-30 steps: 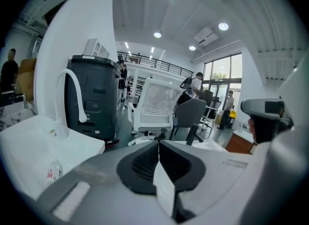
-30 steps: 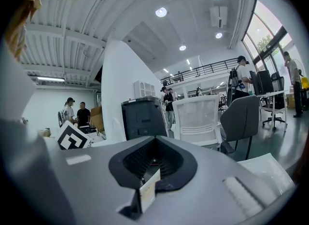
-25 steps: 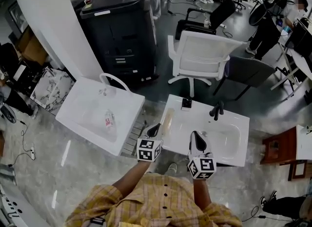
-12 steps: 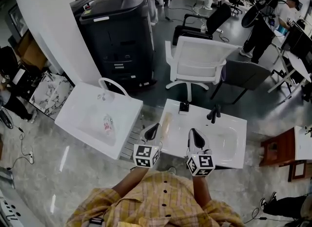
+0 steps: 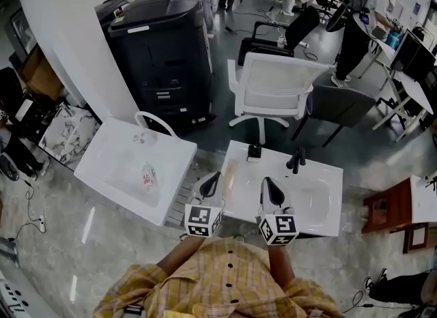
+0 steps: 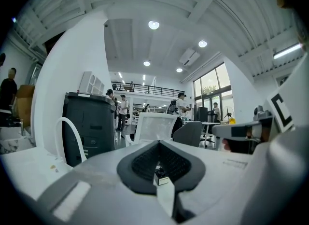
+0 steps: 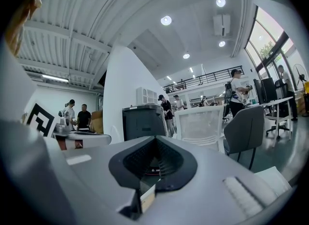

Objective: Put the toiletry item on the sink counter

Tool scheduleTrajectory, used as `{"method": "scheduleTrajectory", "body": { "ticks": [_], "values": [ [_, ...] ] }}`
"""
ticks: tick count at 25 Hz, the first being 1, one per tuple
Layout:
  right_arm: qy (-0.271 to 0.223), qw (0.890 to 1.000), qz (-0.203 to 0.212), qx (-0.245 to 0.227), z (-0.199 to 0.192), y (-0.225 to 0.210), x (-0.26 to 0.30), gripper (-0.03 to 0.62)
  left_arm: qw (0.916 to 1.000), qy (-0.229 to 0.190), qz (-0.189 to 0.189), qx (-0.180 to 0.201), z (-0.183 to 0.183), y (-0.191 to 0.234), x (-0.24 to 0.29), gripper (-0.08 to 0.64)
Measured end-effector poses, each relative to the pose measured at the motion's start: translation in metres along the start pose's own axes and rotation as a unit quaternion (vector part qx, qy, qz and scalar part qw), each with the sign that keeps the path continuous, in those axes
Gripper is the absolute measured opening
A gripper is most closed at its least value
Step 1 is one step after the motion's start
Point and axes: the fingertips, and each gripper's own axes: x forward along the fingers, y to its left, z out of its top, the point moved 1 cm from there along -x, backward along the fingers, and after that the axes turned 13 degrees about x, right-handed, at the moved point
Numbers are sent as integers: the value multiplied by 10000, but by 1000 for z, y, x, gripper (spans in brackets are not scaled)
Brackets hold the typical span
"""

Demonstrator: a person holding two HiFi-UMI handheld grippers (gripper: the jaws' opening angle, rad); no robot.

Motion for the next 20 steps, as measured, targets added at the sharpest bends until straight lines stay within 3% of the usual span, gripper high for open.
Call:
{"method": "scheduleTrajectory", "body": {
  "ticks": [15,20],
  "values": [
    [15,10000,-16,18,-3,-3,-4,0,9999,-69,-97,-41,2,-7,-1,2],
    [-75,9998,157,-56,5,-1,7,0,9999,-148,69,-15,8,3,1,2]
  ]
}}
